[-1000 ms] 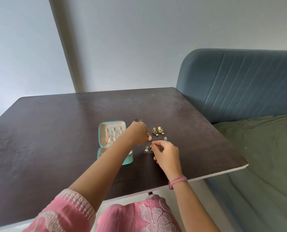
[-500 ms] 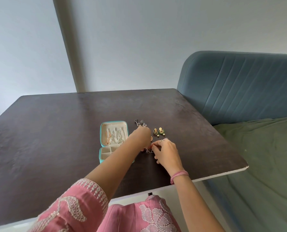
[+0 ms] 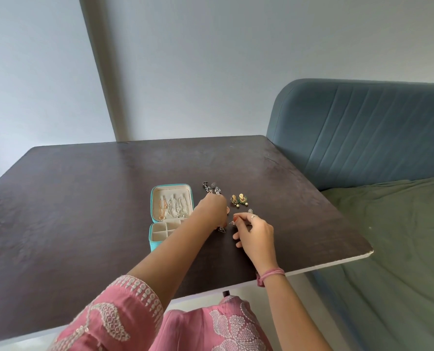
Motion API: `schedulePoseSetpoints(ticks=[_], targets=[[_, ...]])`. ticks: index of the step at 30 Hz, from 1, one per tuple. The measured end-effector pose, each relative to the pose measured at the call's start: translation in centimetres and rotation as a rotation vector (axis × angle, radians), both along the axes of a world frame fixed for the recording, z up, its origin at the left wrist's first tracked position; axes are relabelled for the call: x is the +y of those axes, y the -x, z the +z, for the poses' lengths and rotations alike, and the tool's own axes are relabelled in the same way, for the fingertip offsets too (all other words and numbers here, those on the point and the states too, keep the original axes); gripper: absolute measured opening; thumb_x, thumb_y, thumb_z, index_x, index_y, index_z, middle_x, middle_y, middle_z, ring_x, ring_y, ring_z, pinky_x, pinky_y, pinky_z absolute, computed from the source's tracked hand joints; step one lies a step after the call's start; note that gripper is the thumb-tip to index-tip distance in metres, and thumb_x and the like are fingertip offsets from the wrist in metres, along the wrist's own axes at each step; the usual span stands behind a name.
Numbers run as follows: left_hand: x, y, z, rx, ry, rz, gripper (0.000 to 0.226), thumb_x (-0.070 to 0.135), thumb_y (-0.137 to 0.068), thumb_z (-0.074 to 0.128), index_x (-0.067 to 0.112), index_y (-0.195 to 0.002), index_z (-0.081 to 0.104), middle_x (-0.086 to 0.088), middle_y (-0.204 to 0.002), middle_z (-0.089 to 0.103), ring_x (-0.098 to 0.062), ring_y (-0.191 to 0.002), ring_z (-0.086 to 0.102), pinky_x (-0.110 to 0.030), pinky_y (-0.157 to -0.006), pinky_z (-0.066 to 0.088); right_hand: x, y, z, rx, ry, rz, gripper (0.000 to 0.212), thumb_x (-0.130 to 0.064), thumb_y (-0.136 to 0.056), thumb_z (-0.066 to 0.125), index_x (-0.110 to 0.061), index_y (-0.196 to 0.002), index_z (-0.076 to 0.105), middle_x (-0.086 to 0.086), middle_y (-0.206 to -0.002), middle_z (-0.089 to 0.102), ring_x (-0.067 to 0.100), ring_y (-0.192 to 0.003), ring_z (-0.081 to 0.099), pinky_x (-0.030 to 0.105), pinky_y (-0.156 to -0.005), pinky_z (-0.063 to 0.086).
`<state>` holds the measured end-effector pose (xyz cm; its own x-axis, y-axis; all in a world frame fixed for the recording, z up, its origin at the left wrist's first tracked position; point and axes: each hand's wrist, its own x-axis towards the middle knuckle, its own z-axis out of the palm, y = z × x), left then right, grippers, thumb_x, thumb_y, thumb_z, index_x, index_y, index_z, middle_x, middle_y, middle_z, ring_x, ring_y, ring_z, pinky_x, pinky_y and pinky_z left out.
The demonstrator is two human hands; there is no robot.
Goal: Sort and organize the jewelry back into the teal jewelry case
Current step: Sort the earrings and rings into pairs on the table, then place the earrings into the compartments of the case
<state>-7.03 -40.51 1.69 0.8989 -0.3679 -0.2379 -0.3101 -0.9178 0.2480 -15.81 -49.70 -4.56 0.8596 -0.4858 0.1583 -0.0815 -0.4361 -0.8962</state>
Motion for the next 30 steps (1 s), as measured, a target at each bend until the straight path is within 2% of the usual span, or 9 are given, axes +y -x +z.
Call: schedulePoseSetpoints(ticks=[3, 5, 8, 13, 15, 17, 21, 25, 30], targets=[[0.0, 0.1, -0.3, 0.053, 0.075, 0.020, 0.035, 0.018, -0.088, 0.058, 0.009, -0.056, 0.049, -0.002, -0.066, 0.051, -0.025, -0.097, 0.066, -0.028, -0.074, 0.046, -0.1, 0.2, 0.1, -0.038, -0.071, -0.001, 0.012, -0.019, -0.095, 0.057, -0.017, -0.099, 0.068, 0.001, -0.066, 0.067, 0.002, -0.044, 0.057, 0.011, -0.048, 0.046], [0.0, 0.0, -0.5, 0.051, 0.131, 0.037, 0.013, 0.012, -0.089, 0.059, 0.002, -0.082, 0.063, -0.008, -0.090, 0.063, -0.027, -0.103, 0.064, -0.028, -0.074, 0.046, -0.2, 0.3, 0.3, -0.061, -0.162, -0.004, 0.012, -0.019, -0.094, 0.059, -0.016, -0.099, 0.069, -0.004, -0.071, 0.068, 0.003, -0.053, 0.063, 0.018, -0.052, 0.052], [0.1, 0.2, -0.6, 0.003, 0.120, 0.034, 0.019, 0.009, -0.090, 0.058, 0.000, -0.106, 0.063, -0.014, -0.113, 0.064, -0.028, -0.105, 0.063, -0.030, -0.079, 0.049, -0.5, 0.3, 0.2, -0.080, -0.307, 0.007, 0.012, -0.019, -0.092, 0.062, -0.015, -0.099, 0.070, -0.006, -0.080, 0.069, 0.010, -0.066, 0.069, 0.025, -0.056, 0.055], [0.0, 0.7, -0.3, -0.004, 0.013, 0.004, 0.021, 0.011, -0.084, 0.060, 0.006, -0.064, 0.054, -0.012, -0.107, 0.068, -0.028, -0.098, 0.065, -0.030, -0.070, 0.046, -0.8, 0.5, 0.5, -0.097, -0.443, 0.026, 0.013, -0.018, -0.091, 0.063, -0.014, -0.100, 0.071, 0.001, -0.088, 0.073, 0.010, -0.066, 0.068, 0.020, -0.054, 0.049], [-0.1, 0.8, -0.1, -0.030, -0.006, -0.012, 0.006, 0.007, -0.082, 0.060, 0.002, -0.081, 0.063, -0.014, -0.109, 0.065, -0.030, -0.101, 0.063, -0.030, -0.068, 0.044, -0.8, 0.6, 0.6, -0.100, -0.467, 0.025, 0.014, -0.017, -0.090, 0.063, -0.013, -0.101, 0.071, 0.002, -0.089, 0.074, 0.008, -0.063, 0.065, 0.019, -0.053, 0.048], [-0.1, 0.9, -0.1, -0.051, -0.029, -0.020, 0.020, 0.005, -0.080, 0.061, -0.001, -0.099, 0.064, -0.016, -0.110, 0.063, -0.030, -0.102, 0.062, -0.030, -0.068, 0.043, -0.8, 0.6, 0.6, -0.104, -0.480, 0.021, 0.014, -0.017, -0.090, 0.064, -0.013, -0.101, 0.071, 0.003, -0.089, 0.074, 0.007, -0.062, 0.063, 0.019, -0.053, 0.048], [0.0, 1.2, 0.2, -0.052, -0.009, -0.041, 0.019, 0.011, -0.080, 0.064, 0.000, -0.096, 0.064, -0.013, -0.097, 0.063, -0.029, -0.095, 0.062, -0.029, -0.067, 0.043, -0.9, 0.9, 0.9, -0.118, -0.496, 0.023, 0.012, -0.015, -0.091, 0.062, -0.014, -0.101, 0.070, 0.001, -0.087, 0.074, 0.007, -0.059, 0.060, 0.018, -0.052, 0.047], [0.9, 1.3, 1.4, -0.067, 0.158, 0.008, 0.018, 0.021, -0.084, 0.060, 0.009, -0.071, 0.058, -0.005, -0.069, 0.053, -0.026, -0.077, 0.056, -0.025, -0.063, 0.039, -0.9, 1.0, 1.1, -0.121, -0.520, 0.047, 0.014, -0.014, -0.091, 0.062, -0.010, -0.102, 0.069, 0.004, -0.087, 0.075, 0.006, -0.057, 0.059, 0.018, -0.051, 0.045], [4.4, 2.6, 2.8, -0.079, 0.493, 0.045, 0.019, 0.022, -0.090, 0.061, 0.009, -0.097, 0.073, -0.006, -0.087, 0.071, -0.019, -0.078, 0.061, -0.021, -0.062, 0.040, -0.5, 1.2, 1.4, -0.117, -0.475, 0.092, 0.010, -0.018, -0.092, 0.062, -0.017, -0.099, 0.070, 0.002, -0.088, 0.075, 0.005, -0.062, 0.062, 0.018, -0.054, 0.048]])
